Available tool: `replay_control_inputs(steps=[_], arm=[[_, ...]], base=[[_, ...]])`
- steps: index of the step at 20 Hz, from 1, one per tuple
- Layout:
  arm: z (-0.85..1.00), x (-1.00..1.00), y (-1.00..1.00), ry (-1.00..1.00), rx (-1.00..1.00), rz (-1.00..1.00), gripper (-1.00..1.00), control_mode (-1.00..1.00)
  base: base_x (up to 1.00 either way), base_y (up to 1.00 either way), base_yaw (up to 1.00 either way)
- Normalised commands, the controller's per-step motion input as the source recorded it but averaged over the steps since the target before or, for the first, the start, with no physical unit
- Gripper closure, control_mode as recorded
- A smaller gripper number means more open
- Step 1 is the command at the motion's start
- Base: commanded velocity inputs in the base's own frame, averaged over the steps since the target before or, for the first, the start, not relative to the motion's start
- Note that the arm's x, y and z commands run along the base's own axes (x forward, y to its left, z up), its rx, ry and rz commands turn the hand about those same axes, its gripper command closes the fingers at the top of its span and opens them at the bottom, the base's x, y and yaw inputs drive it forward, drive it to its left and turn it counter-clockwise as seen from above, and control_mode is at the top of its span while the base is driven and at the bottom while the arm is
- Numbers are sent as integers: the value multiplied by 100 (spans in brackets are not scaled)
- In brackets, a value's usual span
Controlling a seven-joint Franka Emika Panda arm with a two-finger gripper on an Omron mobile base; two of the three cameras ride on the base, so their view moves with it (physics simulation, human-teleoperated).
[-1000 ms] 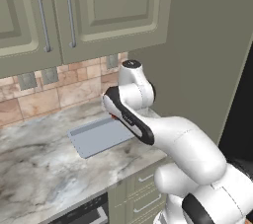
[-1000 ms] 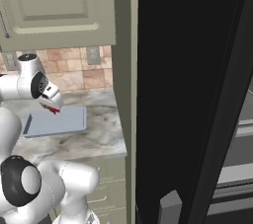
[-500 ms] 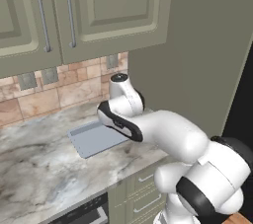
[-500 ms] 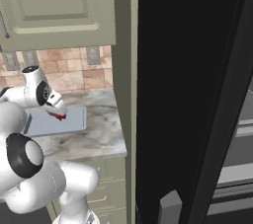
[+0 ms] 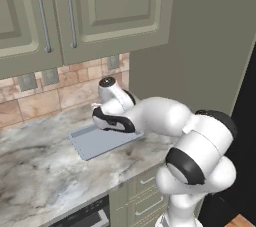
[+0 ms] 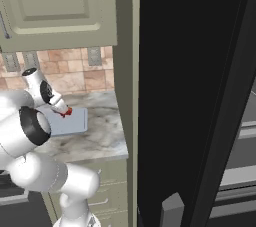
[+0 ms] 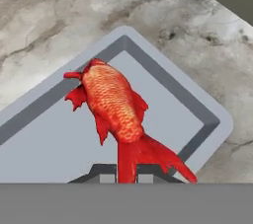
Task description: Take the fish out of the fridge, briefly rinse it in the sink, and place it on the tray next to the sink.
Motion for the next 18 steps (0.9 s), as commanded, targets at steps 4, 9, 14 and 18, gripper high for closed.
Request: replay_control_inputs(steps=[4, 9, 14, 18], arm=[[-6, 69, 61, -5, -5, -16, -100, -100], [-2, 27, 7, -1, 0, -9, -100, -100], [31, -45, -1, -15, 1, -2, -100, -100], [66, -100, -11, -38, 11, 0, -100, -100]], base=[[0, 0, 0], [0, 0, 0], [0, 0, 0], [0, 0, 0]])
